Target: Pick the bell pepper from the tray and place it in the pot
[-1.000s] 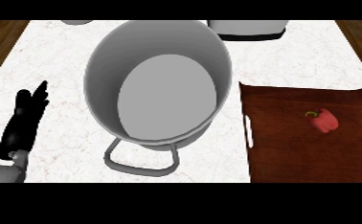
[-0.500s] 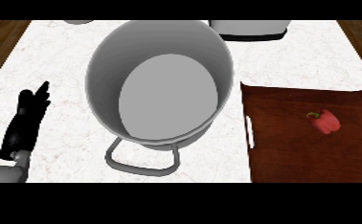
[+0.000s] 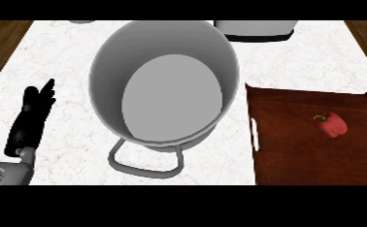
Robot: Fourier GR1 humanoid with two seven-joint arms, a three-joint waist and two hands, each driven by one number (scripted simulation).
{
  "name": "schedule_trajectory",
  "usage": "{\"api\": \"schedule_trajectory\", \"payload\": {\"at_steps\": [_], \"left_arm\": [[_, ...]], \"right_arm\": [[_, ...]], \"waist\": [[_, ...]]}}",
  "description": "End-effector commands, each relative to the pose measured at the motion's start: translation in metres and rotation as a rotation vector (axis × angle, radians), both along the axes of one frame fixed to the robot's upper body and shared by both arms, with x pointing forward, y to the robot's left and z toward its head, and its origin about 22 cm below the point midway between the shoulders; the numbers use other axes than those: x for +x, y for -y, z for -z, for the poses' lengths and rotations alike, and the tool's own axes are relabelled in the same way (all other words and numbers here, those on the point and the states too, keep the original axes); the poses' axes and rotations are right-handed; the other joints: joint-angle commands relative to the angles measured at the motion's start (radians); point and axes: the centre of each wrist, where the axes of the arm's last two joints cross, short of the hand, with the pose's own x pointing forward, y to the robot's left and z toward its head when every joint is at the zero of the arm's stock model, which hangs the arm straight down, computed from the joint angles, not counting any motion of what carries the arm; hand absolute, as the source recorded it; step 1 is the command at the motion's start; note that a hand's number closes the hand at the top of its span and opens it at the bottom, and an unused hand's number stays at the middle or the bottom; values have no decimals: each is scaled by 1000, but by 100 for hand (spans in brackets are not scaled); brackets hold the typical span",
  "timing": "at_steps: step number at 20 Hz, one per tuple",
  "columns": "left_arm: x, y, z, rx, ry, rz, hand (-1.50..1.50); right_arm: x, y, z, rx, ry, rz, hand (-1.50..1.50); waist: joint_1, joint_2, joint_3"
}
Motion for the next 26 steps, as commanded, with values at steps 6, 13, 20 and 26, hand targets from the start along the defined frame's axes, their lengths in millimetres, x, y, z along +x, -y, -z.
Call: {"api": "schedule_trajectory", "payload": {"at_steps": [6,13,20,26], "left_arm": [[10,-2,-21,4,1,-10,0],[3,-12,-4,-9,9,-1,0],[5,-4,-4,7,-12,-7,0],[-12,1,8,10,4,5,0]], "right_arm": [[15,-5,50,-26,-46,9,-150],[41,-23,64,-36,-24,-1,-150],[44,-7,67,-88,-55,32,-150],[55,-17,92,-66,-95,38,-150]], "waist": [[-1,0,1],[0,0,0],[0,0,0],[2,0,0]]}}
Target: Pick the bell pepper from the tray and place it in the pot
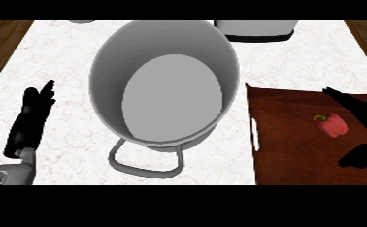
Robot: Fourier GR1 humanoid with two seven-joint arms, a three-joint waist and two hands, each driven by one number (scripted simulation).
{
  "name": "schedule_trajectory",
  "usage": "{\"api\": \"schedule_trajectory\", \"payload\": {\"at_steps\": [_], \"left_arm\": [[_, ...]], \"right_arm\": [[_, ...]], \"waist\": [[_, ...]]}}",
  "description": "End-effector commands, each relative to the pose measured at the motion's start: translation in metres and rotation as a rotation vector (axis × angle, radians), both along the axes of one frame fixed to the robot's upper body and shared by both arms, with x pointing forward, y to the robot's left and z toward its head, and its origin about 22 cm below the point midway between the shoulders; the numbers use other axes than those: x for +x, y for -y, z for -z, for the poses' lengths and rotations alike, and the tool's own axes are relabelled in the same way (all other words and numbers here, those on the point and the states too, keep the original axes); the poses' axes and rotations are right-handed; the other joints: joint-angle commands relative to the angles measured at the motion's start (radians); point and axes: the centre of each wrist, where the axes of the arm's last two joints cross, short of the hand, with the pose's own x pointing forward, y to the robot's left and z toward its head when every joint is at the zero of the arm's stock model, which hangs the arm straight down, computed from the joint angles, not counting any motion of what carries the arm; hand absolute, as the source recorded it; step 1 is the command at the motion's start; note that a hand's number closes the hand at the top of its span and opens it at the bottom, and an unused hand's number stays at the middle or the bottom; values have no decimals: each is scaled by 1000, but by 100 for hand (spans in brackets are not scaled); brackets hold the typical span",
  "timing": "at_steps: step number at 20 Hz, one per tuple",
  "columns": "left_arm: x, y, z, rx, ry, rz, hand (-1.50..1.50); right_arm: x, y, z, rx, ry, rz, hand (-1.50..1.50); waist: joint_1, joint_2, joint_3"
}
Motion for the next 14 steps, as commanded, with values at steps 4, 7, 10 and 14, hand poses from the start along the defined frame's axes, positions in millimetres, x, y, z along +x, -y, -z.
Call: {"api": "schedule_trajectory", "payload": {"at_steps": [4,7,10,14], "left_arm": [[5,3,-18,7,18,-3,0],[11,-5,-17,0,13,-5,0],[2,-4,6,-4,-3,-19,0],[3,8,-2,16,-1,16,0]], "right_arm": [[-4,8,34,-6,-37,-8,-150],[9,17,31,33,-49,5,-150],[7,13,27,50,-40,19,-150],[41,-2,31,25,-52,10,-150]], "waist": [[0,0,0],[0,1,0],[-3,0,0],[3,1,0]]}}
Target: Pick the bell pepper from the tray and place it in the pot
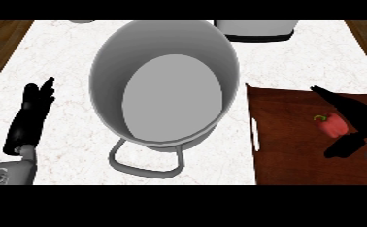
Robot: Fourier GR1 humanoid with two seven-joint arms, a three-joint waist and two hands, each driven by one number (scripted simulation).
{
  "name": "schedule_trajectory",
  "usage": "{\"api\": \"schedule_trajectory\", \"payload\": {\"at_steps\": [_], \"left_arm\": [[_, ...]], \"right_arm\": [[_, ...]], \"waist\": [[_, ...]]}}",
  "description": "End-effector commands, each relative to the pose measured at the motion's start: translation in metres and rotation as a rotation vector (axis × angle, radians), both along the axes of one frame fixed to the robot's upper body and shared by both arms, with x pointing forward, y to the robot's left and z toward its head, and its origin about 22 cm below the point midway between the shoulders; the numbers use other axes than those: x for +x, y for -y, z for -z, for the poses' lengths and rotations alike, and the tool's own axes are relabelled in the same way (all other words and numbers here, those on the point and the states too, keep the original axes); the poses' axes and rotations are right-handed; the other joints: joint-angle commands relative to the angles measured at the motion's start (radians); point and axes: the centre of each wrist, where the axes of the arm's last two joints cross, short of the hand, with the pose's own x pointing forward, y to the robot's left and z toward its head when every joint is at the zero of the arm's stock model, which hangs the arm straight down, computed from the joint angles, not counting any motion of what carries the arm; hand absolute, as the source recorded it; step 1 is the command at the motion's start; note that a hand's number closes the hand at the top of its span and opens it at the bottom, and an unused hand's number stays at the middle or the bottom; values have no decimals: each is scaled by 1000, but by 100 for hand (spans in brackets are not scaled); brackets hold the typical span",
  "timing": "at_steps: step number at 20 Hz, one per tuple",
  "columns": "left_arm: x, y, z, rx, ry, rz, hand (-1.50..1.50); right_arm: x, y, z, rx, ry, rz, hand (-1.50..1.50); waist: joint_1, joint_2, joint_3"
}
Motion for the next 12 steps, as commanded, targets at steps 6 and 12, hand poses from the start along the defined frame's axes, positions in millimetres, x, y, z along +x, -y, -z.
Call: {"api": "schedule_trajectory", "payload": {"at_steps": [6,12], "left_arm": [[0,13,3,7,-6,8,0],[-13,-14,3,-21,3,-4,0]], "right_arm": [[-7,6,29,21,-24,-40,150],[7,0,19,-61,151,-74,150]], "waist": [[-1,0,0],[2,0,0]]}}
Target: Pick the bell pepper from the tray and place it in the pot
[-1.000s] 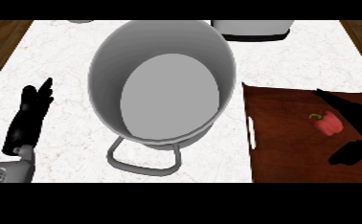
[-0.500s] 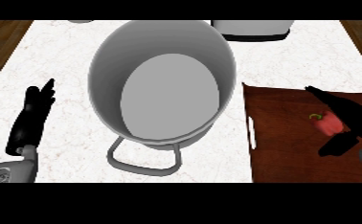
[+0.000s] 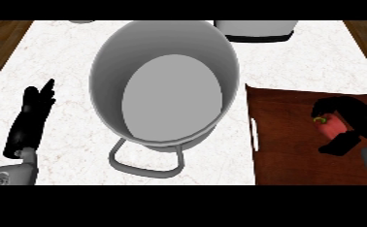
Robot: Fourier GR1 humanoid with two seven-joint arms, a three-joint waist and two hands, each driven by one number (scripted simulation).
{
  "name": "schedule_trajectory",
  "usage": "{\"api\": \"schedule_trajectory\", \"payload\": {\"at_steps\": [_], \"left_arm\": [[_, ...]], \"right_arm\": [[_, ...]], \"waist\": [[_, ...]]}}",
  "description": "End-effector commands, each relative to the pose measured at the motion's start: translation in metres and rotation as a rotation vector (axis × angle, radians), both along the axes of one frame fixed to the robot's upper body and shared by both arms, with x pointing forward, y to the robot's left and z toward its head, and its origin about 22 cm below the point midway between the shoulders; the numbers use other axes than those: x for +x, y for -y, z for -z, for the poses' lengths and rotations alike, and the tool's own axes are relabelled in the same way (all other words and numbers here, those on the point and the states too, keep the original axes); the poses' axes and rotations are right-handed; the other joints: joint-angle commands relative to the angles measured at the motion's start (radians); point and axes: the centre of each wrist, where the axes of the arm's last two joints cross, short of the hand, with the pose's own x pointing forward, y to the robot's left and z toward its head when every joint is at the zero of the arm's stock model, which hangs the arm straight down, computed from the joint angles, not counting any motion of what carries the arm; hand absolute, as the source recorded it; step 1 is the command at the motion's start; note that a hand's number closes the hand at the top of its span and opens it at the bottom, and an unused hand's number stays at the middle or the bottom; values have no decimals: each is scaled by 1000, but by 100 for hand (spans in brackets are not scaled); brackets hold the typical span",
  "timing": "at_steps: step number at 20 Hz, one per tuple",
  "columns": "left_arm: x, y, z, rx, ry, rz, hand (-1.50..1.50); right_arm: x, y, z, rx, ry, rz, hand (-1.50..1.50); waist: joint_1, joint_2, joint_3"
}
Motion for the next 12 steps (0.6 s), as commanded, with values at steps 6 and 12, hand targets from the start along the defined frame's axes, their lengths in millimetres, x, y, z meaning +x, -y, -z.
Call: {"api": "schedule_trajectory", "payload": {"at_steps": [6,12], "left_arm": [[-6,10,3,1,6,-6,0],[6,-11,-4,-16,-18,5,0]], "right_arm": [[-12,1,1,-52,178,-22,150],[-17,-18,-45,-133,238,38,150]], "waist": [[-1,2,5],[-10,-1,4]]}}
